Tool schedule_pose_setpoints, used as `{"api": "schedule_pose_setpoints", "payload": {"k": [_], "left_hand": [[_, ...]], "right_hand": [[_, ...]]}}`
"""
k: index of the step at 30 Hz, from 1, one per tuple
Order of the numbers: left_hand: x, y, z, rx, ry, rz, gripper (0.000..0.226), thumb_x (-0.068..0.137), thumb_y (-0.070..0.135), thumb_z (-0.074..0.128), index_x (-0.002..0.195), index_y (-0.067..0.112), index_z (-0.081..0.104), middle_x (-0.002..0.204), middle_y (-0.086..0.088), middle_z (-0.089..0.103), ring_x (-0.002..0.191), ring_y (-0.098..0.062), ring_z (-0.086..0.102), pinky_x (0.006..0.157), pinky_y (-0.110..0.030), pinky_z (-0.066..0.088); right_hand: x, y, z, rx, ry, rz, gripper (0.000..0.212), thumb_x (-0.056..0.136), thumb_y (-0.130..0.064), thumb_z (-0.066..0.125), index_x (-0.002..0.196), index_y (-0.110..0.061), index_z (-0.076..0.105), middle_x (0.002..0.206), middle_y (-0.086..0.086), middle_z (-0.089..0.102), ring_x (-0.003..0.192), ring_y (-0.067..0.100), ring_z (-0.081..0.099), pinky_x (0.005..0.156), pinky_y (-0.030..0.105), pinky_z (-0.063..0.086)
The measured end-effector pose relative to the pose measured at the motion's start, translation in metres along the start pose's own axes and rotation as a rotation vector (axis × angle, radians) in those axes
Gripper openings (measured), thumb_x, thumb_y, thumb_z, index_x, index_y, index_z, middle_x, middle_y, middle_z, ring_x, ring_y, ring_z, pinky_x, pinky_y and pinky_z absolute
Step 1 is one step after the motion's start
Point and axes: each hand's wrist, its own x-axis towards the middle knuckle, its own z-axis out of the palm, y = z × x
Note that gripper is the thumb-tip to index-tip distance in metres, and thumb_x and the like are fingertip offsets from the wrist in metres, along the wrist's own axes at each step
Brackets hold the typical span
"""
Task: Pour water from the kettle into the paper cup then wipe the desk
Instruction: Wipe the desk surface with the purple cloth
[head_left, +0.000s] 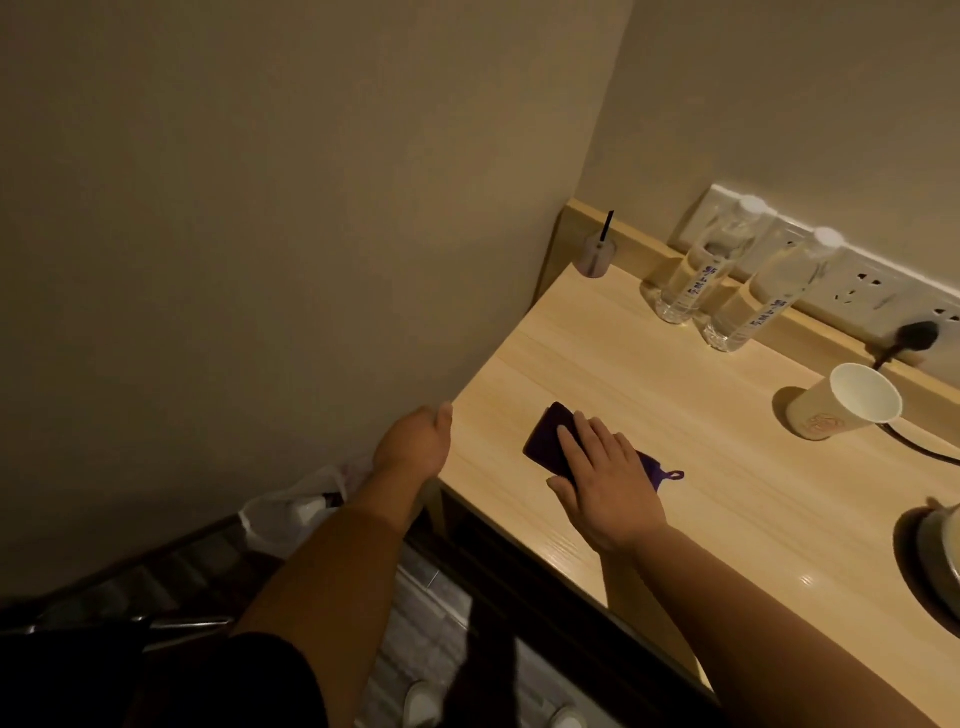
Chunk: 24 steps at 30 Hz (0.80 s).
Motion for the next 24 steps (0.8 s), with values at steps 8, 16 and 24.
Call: {"api": "schedule_pose_setpoints", "payload": {"k": [8, 16, 24], "left_hand": [[0.005, 0.002, 0.006, -0.011, 0.009, 0.022, 0.067, 0.101, 0.052, 0.014, 0.084, 0.01, 0.063, 0.093, -0.016, 0.067, 0.086, -0.031, 0.061, 0.08, -0.042, 0.05], [0.006, 0.014, 0.005, 0.068, 0.04, 0.034, 0.063, 0.104, 0.042, 0.011, 0.11, 0.006, 0.063, 0.111, -0.022, 0.065, 0.102, -0.038, 0.06, 0.088, -0.041, 0.046], [0.006, 0.013, 0.011, 0.058, 0.14, 0.032, 0.065, 0.103, 0.044, 0.012, 0.088, 0.008, 0.065, 0.09, -0.016, 0.068, 0.082, -0.031, 0.061, 0.075, -0.036, 0.046]], "right_hand": [[-0.036, -0.009, 0.009, 0.004, -0.034, -0.108, 0.091, 0.086, -0.077, 0.021, 0.151, -0.014, 0.009, 0.158, 0.009, -0.001, 0.146, 0.029, -0.001, 0.116, 0.045, 0.001], [-0.115, -0.039, 0.021, 0.391, 0.075, -0.043, 0.06, 0.078, -0.022, 0.065, 0.136, -0.022, 0.05, 0.141, -0.001, 0.051, 0.12, 0.016, 0.056, 0.097, 0.033, 0.048], [-0.021, 0.028, -0.1, 1.742, 0.025, 0.611, 0.019, 0.096, -0.018, 0.05, 0.108, -0.013, 0.064, 0.096, 0.013, 0.073, 0.084, 0.031, 0.067, 0.081, 0.046, 0.052]]}}
